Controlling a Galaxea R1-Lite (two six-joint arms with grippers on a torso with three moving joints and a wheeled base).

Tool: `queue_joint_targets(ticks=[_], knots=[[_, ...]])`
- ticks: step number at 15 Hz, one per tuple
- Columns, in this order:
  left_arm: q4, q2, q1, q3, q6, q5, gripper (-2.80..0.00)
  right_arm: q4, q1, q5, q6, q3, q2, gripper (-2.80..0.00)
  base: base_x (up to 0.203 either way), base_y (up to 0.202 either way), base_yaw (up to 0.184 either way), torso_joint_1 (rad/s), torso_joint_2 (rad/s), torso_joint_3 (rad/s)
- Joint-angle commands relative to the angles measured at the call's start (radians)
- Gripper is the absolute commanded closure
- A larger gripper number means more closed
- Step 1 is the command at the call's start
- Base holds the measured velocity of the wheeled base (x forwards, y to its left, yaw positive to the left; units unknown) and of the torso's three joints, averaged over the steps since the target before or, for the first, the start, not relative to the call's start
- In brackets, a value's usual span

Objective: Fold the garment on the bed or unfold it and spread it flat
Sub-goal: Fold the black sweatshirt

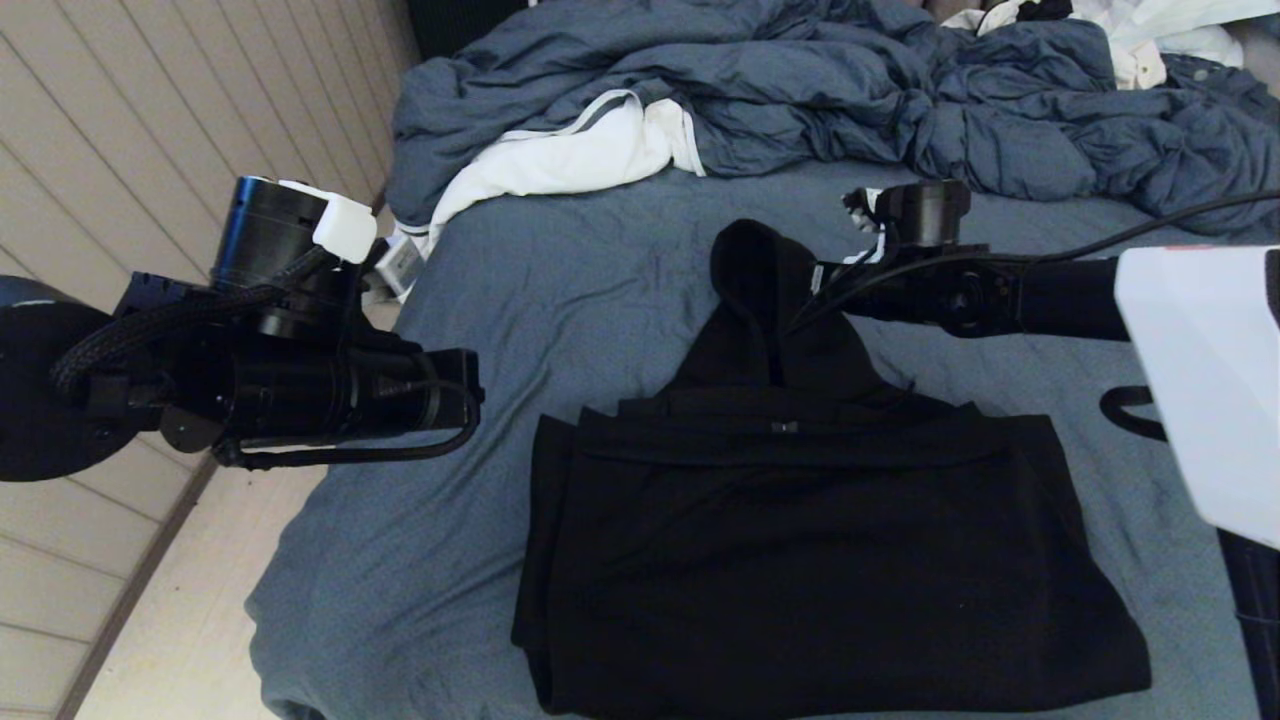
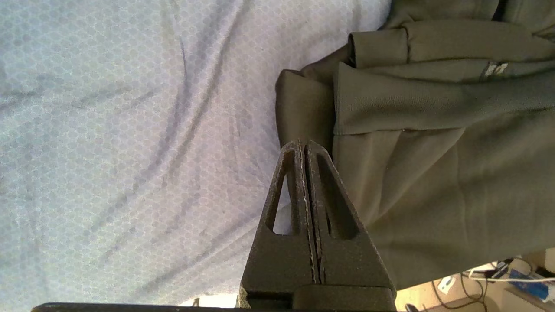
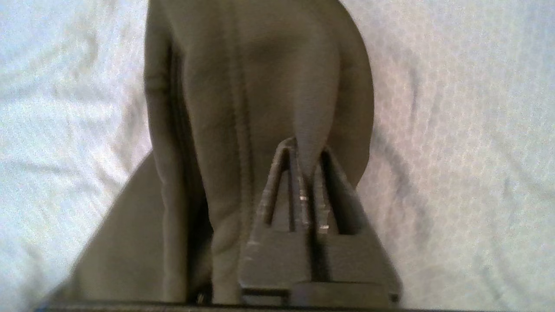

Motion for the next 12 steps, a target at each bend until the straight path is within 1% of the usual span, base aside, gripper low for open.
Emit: queue_joint_targets(ticks=[1,5,7,8,10,12], knots=[[0.001,-0.002,-0.007,0.003,-0.002,0.001,0.00,0.001,0.000,-0.001,-0.001,0.001,-0.013,0.00,0.000,0.000,0.000,0.000,0.00,0.000],[0.000,-0.028,-0.029,0.036,-0.002,0.007,0.00,0.007,0.002,-0.002,0.005,0.014,-0.050,0.00,0.000,0.000,0.000,0.000,0.00,0.000],[0.001,-0.045,-0.038,0.035,-0.002,0.008,0.00,0.018,0.009,-0.001,0.016,0.068,-0.118,0.00,0.000,0.000,0.000,0.000,0.00,0.000],[0.001,-0.052,-0.044,0.038,-0.002,0.010,0.00,0.023,0.013,0.001,0.018,0.114,-0.160,0.00,0.000,0.000,0.000,0.000,0.00,0.000],[0.001,-0.068,-0.064,0.045,-0.003,0.009,0.00,0.026,0.023,0.013,0.018,0.247,-0.269,0.00,0.000,0.000,0.000,0.000,0.00,0.000],[-0.001,-0.083,-0.082,0.059,-0.005,0.009,0.00,0.024,0.027,0.054,0.018,0.390,-0.382,0.00,0.000,0.000,0.000,0.000,0.00,0.000]])
